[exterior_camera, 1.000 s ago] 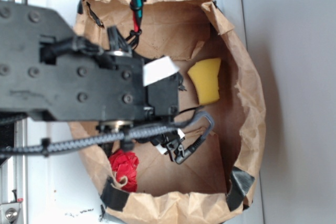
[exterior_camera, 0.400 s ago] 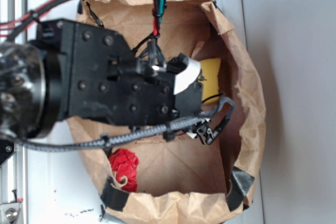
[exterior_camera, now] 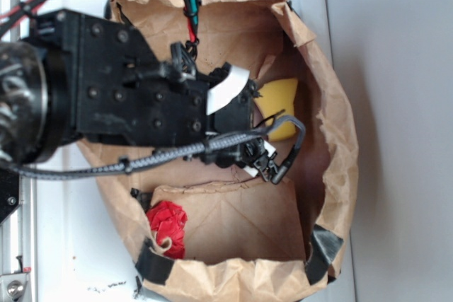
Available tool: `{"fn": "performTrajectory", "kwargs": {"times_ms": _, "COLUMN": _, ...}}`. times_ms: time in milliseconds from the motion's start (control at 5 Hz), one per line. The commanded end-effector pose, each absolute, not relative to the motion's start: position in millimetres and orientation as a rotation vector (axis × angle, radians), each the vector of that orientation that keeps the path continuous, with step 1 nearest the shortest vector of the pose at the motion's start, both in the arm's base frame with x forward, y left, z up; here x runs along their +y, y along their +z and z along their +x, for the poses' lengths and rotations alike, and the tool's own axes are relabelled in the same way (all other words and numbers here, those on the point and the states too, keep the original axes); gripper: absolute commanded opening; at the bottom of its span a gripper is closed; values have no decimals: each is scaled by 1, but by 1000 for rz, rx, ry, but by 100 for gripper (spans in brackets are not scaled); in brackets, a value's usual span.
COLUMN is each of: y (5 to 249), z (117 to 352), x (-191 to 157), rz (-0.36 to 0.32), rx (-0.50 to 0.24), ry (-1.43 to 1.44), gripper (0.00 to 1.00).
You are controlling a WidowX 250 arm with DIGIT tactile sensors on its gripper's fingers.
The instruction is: Grab the green sponge.
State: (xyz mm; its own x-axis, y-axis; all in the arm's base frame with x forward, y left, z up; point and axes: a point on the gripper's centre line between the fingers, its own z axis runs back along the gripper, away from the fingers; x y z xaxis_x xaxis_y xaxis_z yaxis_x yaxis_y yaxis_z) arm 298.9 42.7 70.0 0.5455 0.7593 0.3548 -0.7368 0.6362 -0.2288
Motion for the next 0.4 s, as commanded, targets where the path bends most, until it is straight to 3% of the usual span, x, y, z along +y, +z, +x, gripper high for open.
{"fn": "performTrajectory", "kwargs": {"times_ms": 0, "y": 93, "z": 317, "x": 59, "rz": -69, "rx": -492, "ry": 978, "gripper": 100}}
{"fn": "performTrajectory", "kwargs": {"times_ms": 200, "y": 99, "z": 320, "x": 57, "rz": -90, "rx": -478, "ry": 1006, "gripper": 100}}
